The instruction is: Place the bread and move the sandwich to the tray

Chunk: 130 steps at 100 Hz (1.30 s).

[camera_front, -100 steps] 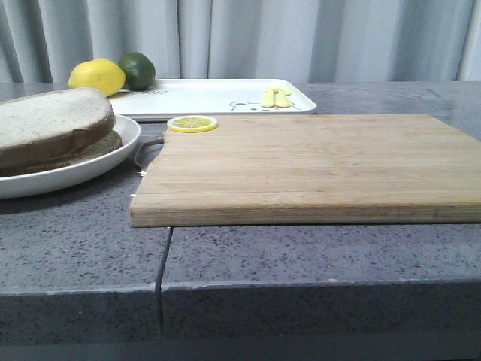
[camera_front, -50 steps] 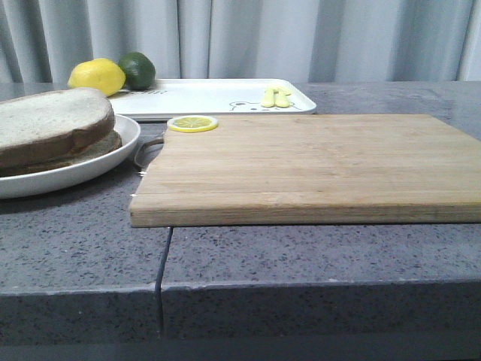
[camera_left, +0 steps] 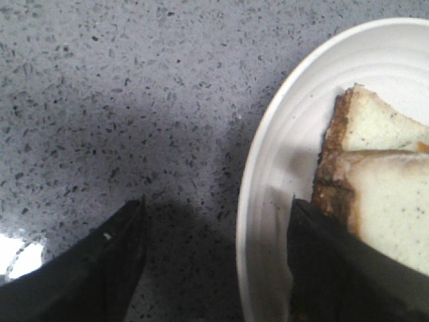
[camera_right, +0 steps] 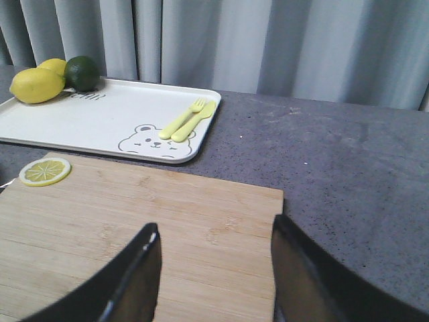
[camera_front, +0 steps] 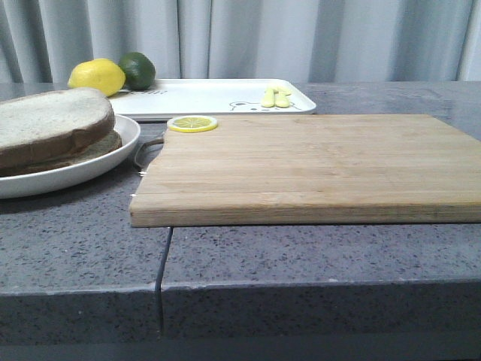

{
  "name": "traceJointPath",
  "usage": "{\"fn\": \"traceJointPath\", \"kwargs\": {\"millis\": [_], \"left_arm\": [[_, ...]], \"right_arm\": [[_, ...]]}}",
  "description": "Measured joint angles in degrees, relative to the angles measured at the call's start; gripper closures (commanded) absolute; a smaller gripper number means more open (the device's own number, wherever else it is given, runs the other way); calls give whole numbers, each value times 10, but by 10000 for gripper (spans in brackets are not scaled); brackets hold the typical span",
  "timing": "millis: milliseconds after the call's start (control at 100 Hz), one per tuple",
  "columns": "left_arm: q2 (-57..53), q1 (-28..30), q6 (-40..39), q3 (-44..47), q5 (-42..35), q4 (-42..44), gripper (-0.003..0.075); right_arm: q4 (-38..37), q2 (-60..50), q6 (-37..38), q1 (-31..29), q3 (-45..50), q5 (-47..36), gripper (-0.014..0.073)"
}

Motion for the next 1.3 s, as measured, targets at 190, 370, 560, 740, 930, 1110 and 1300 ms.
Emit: {"fn": "traceJointPath", "kwargs": {"millis": [190, 370, 560, 740, 930, 1110, 1300], "left_arm": [[1, 0, 0, 0, 0, -25, 423], [3, 0, 0, 0, 5, -38, 594], [4, 0, 0, 0, 7, -48, 718], [4, 0, -2, 0, 7, -67, 739], [4, 0, -2, 0, 8, -90, 739], [-10, 0, -2, 1, 12, -120, 739], [-62, 0, -1, 2, 18, -154, 739]], "right_arm": [[0, 0, 0, 0, 0, 0, 207], [0, 0, 0, 0, 0, 0, 207], [0, 0, 0, 0, 0, 0, 207], [0, 0, 0, 0, 0, 0, 207], [0, 0, 0, 0, 0, 0, 207], [0, 0, 0, 0, 0, 0, 207], [0, 0, 0, 0, 0, 0, 207]]}}
